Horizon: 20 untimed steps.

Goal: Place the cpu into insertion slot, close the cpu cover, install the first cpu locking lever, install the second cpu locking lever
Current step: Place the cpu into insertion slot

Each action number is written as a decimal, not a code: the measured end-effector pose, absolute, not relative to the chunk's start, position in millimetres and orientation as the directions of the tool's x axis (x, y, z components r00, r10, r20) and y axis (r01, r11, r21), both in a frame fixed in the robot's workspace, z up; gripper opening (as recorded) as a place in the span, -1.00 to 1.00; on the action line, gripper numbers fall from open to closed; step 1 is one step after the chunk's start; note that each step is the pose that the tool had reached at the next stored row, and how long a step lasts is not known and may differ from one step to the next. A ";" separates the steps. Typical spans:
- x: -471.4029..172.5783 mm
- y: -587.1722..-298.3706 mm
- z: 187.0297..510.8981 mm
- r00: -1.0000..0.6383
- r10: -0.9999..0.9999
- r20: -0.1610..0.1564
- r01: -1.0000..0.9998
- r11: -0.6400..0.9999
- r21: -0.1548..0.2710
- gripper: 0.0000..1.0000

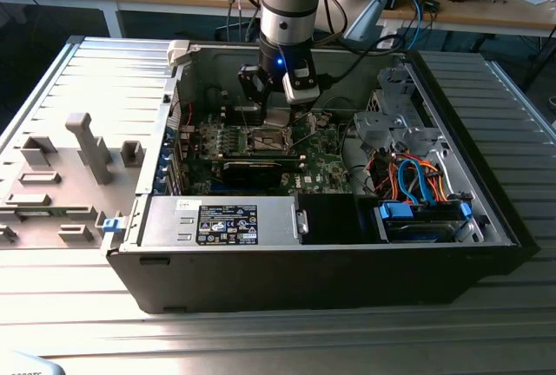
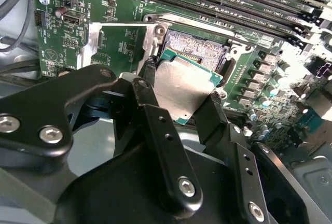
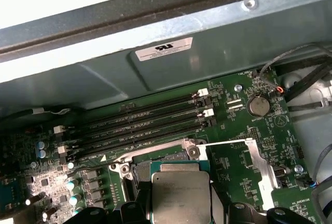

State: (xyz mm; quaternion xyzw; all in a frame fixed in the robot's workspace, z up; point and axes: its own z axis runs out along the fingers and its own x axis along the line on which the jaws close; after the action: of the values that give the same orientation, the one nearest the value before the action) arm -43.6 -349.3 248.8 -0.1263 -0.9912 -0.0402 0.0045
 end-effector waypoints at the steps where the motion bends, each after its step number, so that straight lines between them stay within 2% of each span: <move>1: -43.6 -349.3 248.8 -0.967 0.254 0.019 0.255 0.964 0.078 0.08; 20: -43.6 -349.3 248.8 -0.943 0.333 0.019 0.334 0.939 0.078 0.08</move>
State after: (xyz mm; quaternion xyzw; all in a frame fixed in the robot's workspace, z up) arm -43.6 -349.3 248.8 -0.1694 -0.9847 -0.0403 0.0028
